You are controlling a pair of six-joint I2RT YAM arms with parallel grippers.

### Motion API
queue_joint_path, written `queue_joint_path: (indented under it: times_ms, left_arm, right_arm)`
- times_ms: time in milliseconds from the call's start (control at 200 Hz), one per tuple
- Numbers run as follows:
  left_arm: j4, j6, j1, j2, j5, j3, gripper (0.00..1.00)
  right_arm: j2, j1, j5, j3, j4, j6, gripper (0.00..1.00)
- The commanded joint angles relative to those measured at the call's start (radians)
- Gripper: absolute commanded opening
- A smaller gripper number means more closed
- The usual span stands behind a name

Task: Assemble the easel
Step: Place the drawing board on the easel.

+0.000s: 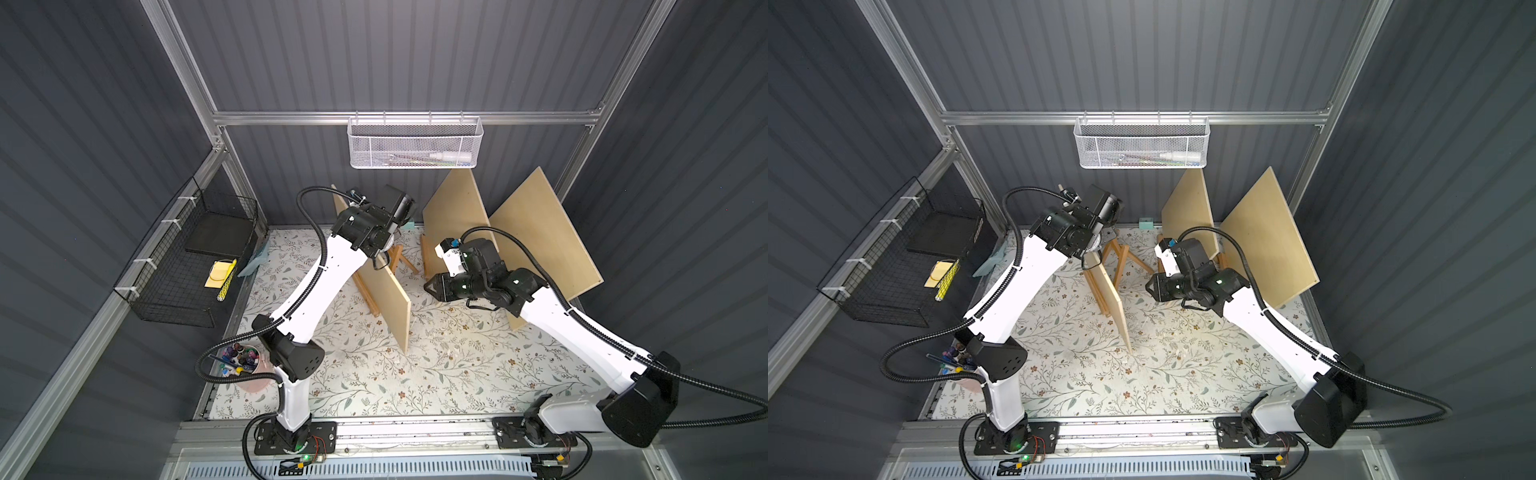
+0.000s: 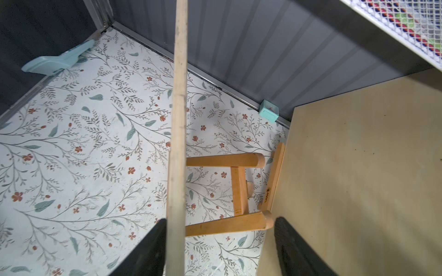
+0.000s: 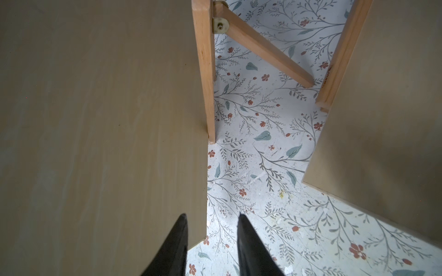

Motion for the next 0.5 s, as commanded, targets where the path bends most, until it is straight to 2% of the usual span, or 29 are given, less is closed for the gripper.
queue_joint_path:
  times_ms: [0,250,495]
  left_arm:
    - [0.031,0.037,-0.006,0.023,0.043,0.022,0.72]
    - [0.091,0.053,-0.006,-0.005,0.039,-0.031,0.75]
    - [0.146,0.085,-0.005,-0.010,0.049,-0.059,0.78]
  right_arm:
    - [-0.030,-0.011,0.007,-0.016,-0.001,0.002,0.36]
    - [-0.046,-0.019,0.017,-0.008,-0.009,-0.019,0.36]
    - [-0.073,-0.026,0.099,0.019,-0.044,-0.040,0.37]
